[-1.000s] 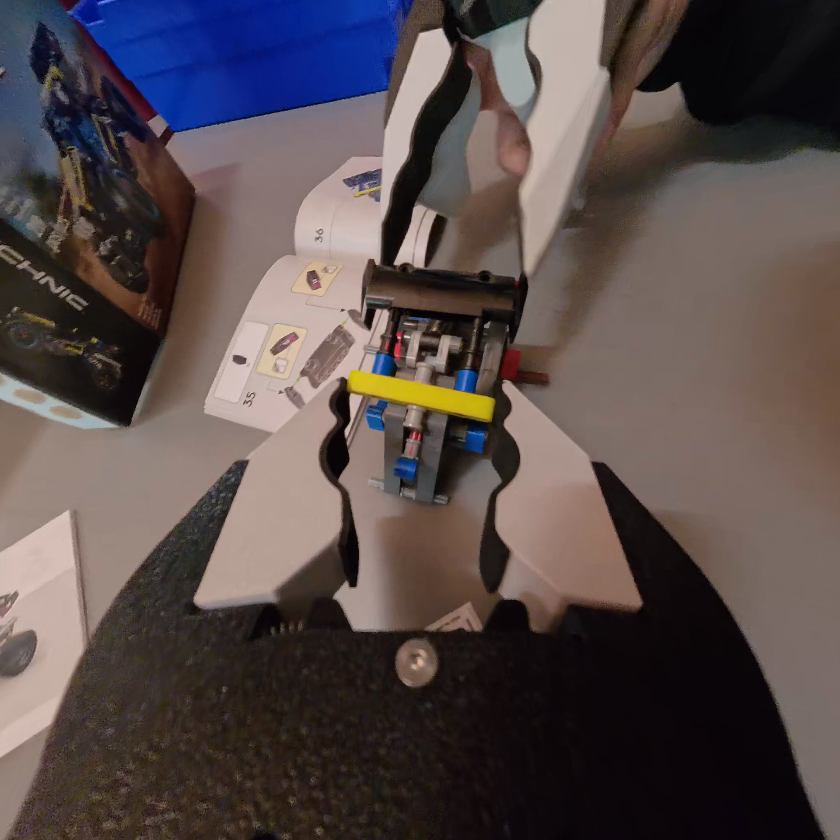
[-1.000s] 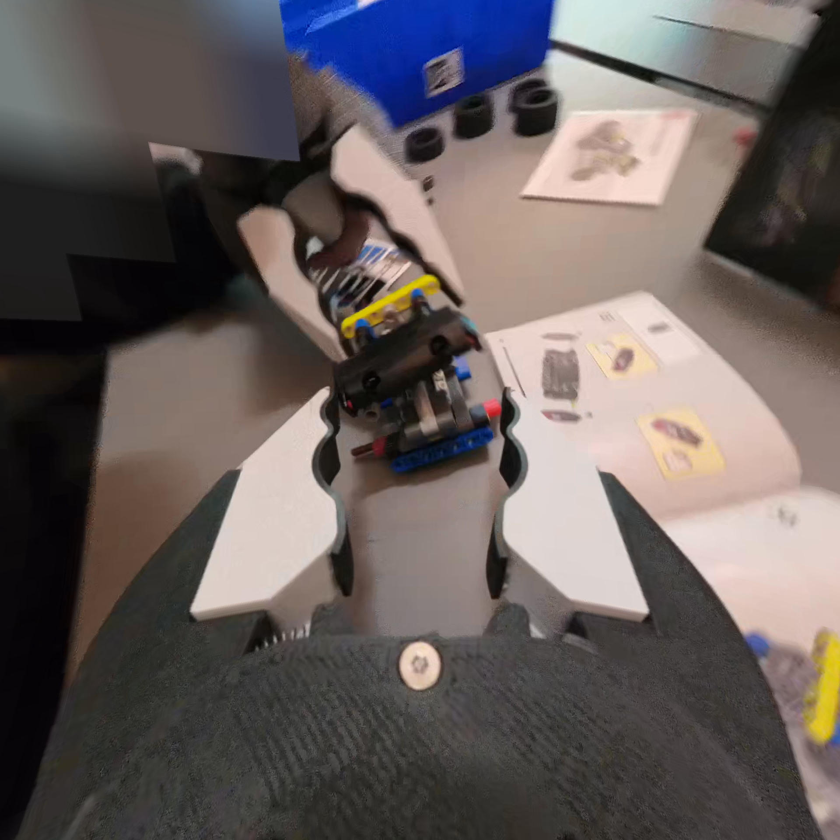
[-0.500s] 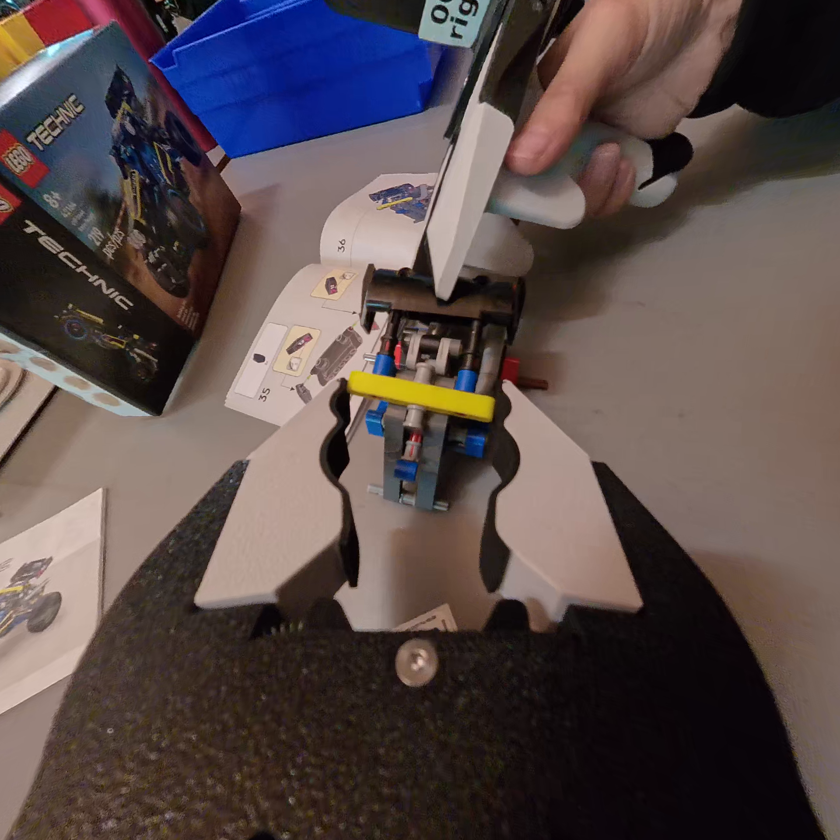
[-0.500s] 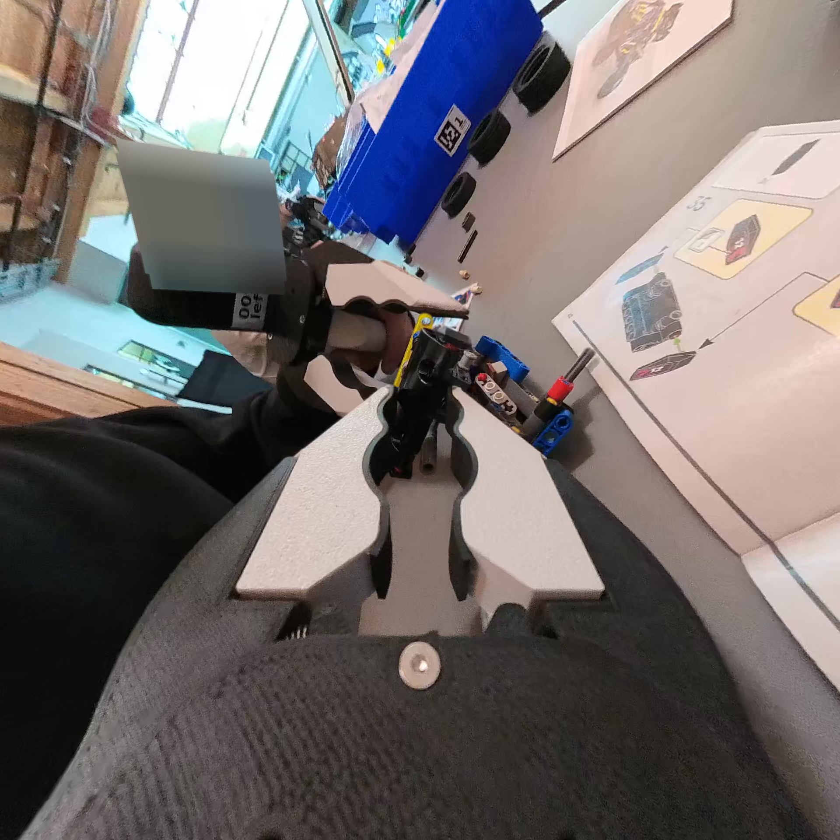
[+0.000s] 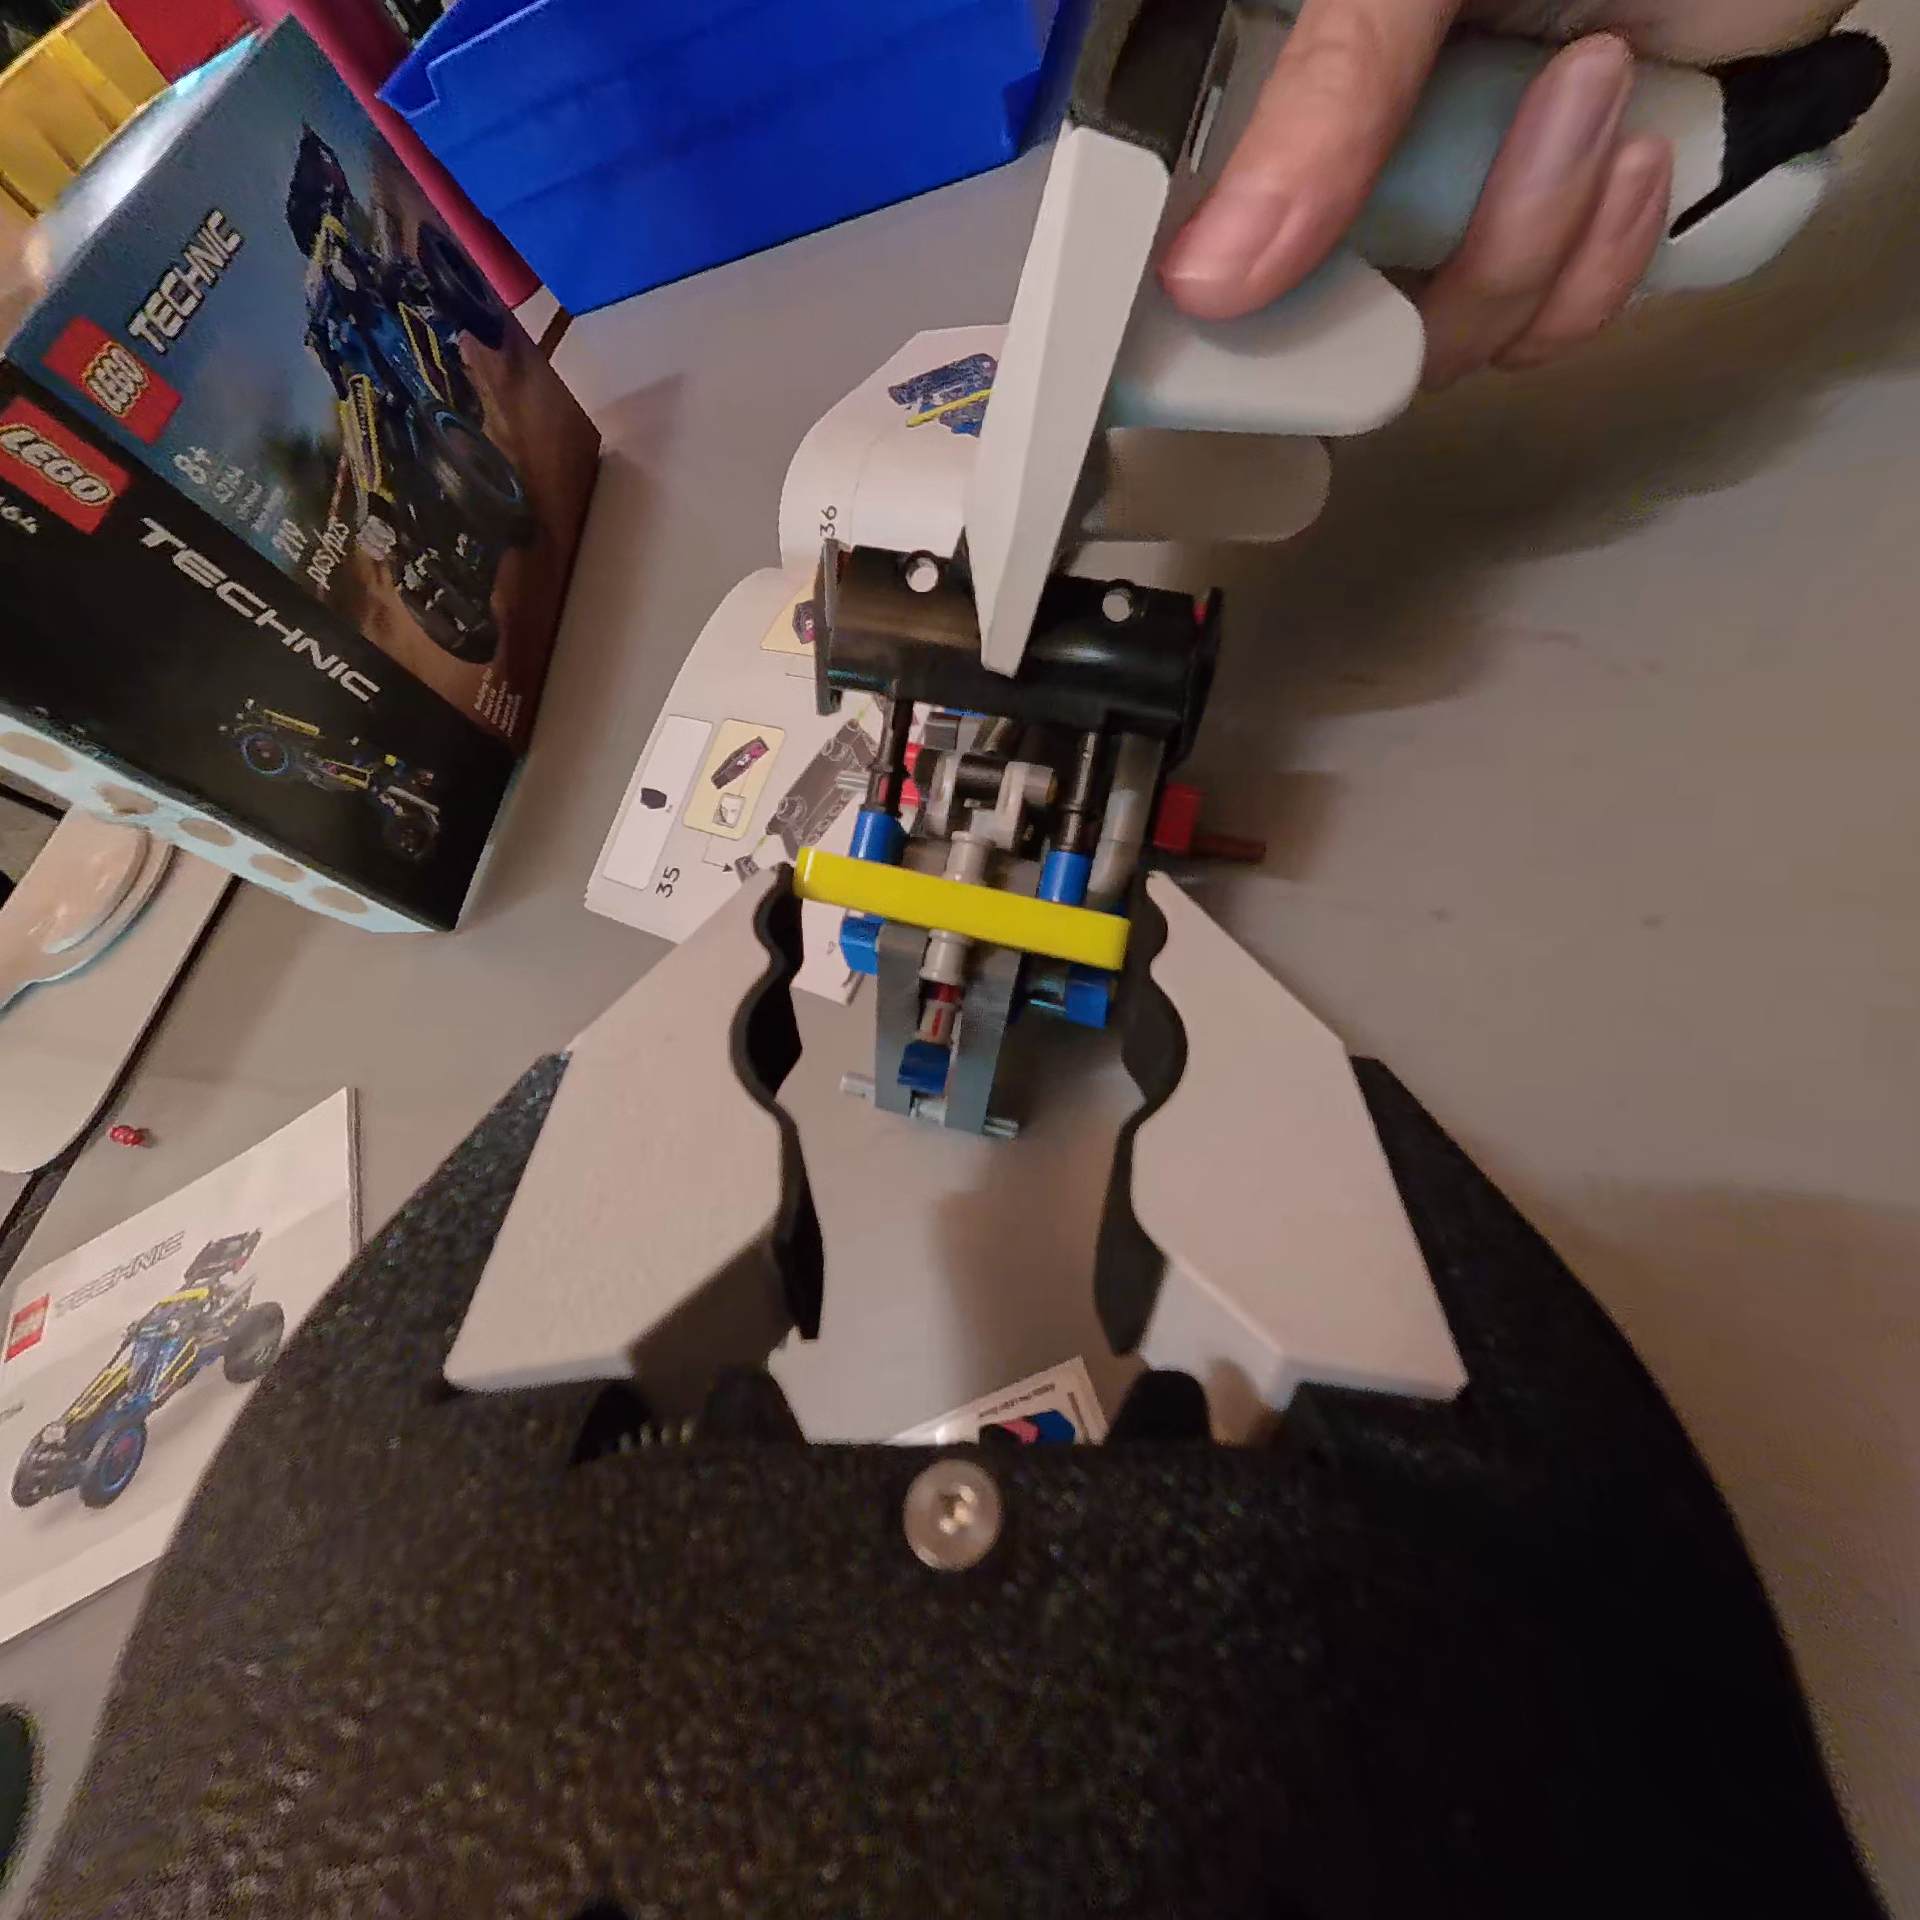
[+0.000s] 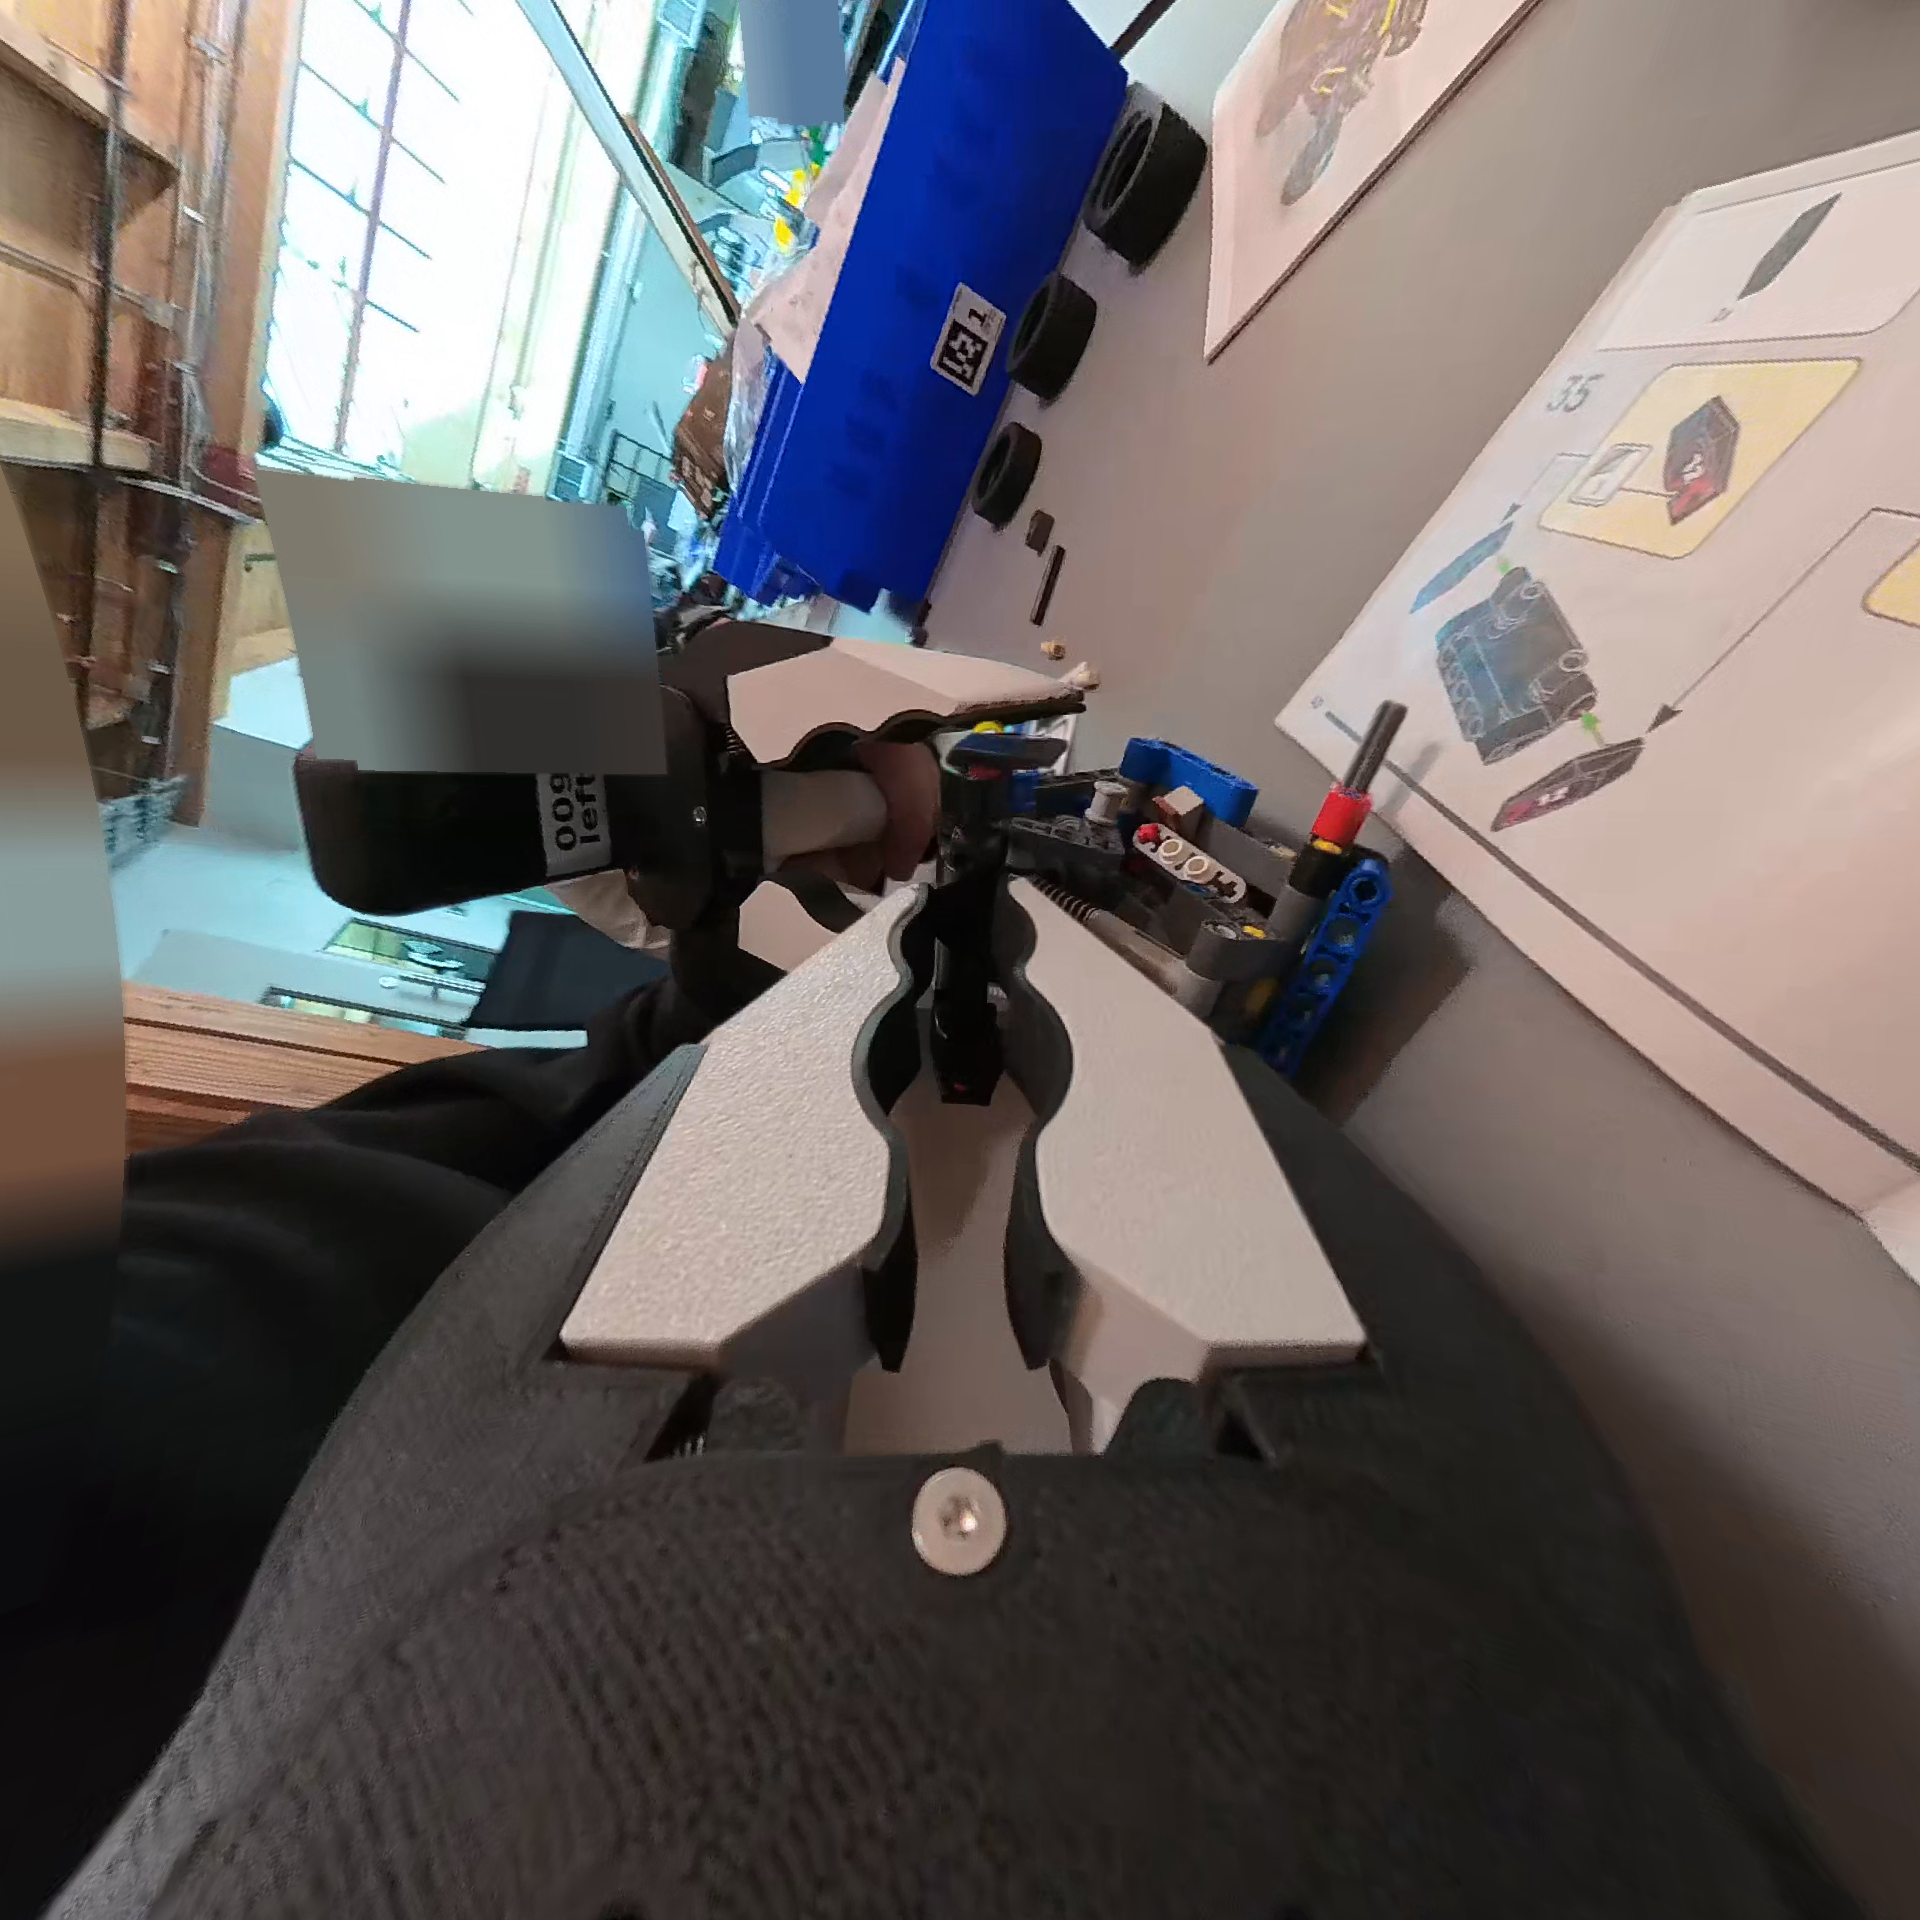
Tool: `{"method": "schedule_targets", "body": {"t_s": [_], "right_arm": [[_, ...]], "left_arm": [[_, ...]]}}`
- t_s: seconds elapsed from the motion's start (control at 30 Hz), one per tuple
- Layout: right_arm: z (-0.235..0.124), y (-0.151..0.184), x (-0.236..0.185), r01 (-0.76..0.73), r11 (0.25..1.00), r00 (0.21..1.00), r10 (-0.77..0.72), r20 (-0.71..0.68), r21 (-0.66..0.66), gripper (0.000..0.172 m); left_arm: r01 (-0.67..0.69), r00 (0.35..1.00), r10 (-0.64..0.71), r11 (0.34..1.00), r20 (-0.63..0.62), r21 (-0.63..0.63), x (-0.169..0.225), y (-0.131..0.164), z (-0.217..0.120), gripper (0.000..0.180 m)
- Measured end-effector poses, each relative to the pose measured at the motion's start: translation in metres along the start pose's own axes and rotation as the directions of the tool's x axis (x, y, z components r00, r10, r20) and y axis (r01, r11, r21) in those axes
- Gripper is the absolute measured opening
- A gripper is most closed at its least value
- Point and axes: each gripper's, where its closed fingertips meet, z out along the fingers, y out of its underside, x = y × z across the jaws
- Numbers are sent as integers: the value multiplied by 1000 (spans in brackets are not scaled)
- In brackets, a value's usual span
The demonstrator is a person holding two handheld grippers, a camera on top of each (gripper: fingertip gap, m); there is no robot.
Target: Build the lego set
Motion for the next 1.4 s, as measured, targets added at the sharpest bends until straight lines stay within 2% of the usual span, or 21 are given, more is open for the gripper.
{"method": "schedule_targets", "body": {"t_s": [0.17, 0.3, 0.33, 0.4, 0.47, 0.67, 0.83, 0.97, 1.1, 1.2, 1.23, 1.3, 1.37, 1.4], "right_arm": [[2, -4, 1, 14, 1000, 1000, -14, 4, 14, 8], [-3, -4, 11, 76, 997, 997, -76, -25, -4, 14], [-6, -6, 12, 106, 994, 994, -106, -38, 2, 17], [-13, -15, 12, 132, 991, 990, -130, -57, 24, 37], [-17, -21, 12, 157, 987, 986, -156, -62, 20, 44], [-7, -19, 6, 87, 994, 991, -80, 106, -61, 32], [0, -11, 6, 98, 990, 982, -79, 172, -105, 19], [1, -13, 2, 135, 988, 969, -117, 220, -72, 12], [2, -15, 0, 200, 980, 950, -191, 246, -13, 11], [1, -14, 2, 191, 981, 947, -179, 268, -22, 12], [0, -12, 2, 209, 977, 944, -193, 266, -34, 12], [-7, -7, -3, 335, 942, 908, -313, 277, -32, 29], [-14, -3, -3, 495, 869, 845, -478, 239, -11, 46], [-17, -5, -1, 577, 817, 801, -568, 189, 11, 48]], "left_arm": [[36, 999, -35, 999, -21, 23, -3, 0, 1, 60], [31, 999, -30, 999, -24, 40, -2, -1, 4, 60], [41, 999, -40, 998, -30, 41, -1, -1, 4, 60], [40, 999, -39, 998, -35, 39, 0, 0, 1, 60], [7, 999, -5, 998, -42, 56, 3, -1, 0, 60], [-65, 996, 70, 994, -50, 87, 9, -4, -1, 60], [-75, 995, 80, 993, -57, 88, 12, -4, -1, 61], [-40, 996, 46, 996, -74, 79, 12, -4, -1, 60], [15, 995, -6, 996, -100, 85, 12, -5, -1, 60], [5, 995, 5, 996, -101, 94, 13, -5, -1, 60], [-2, 995, 11, 995, -99, 96, 13, -5, -1, 60], [-7, 995, 17, 995, -95, 100, 14, -5, -1, 60], [-3, 995, 13, 994, -98, 109, 14, -6, -1, 60], [4, 995, 8, 994, -101, 112, 13, -6, -1, 60]]}}
